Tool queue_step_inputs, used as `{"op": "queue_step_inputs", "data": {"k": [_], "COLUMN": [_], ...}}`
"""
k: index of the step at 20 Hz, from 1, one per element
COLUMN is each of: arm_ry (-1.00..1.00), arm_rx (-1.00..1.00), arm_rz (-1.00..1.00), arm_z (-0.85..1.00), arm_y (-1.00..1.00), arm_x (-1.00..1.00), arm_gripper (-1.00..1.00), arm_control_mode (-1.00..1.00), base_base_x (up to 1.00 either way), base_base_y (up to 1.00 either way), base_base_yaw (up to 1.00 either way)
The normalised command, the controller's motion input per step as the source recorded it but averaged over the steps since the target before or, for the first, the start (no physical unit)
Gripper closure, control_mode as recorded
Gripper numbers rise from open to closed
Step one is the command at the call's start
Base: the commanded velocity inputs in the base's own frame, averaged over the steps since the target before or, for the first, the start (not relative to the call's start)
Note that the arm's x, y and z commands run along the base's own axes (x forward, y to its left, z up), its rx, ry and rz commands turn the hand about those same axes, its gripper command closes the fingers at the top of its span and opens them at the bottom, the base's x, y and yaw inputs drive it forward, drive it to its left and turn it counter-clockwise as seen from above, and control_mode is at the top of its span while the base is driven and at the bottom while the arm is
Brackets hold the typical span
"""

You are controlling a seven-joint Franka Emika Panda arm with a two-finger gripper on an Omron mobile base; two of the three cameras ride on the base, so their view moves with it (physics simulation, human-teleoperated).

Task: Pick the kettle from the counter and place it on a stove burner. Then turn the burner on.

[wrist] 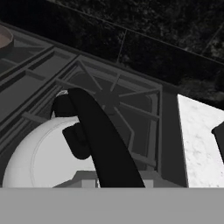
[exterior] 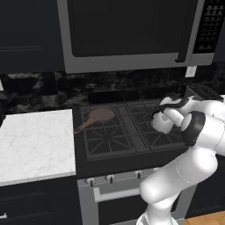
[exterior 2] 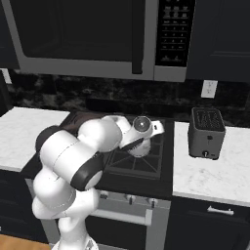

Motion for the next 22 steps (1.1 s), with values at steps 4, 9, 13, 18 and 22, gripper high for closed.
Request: {"op": "queue_step_inputs", "data": {"k": [4,9,13,18,22], "arm_ry": [0.00,0.00,-0.02,0.00,-0.02], "arm_rx": [0.00,0.00,0.00,0.00,-0.01], "arm_rz": [0.00,0.00,0.00,0.00,0.00], "arm_z": [-0.11,0.00,0.19,0.46,0.54], "arm_y": [0.00,0.00,0.04,0.17,0.17], "arm_x": [0.00,0.00,0.00,0.00,-0.06], "arm_gripper": [1.00,-1.00,-1.00,-1.00,-1.00], "arm_control_mode": [-1.00,-1.00,-1.00,-1.00,-1.00], "base_base_x": [0.00,0.00,0.00,0.00,0.00], "base_base_y": [0.00,0.00,0.00,0.00,0.00], "base_base_yaw": [0.00,0.00,0.00,0.00,0.00]}}
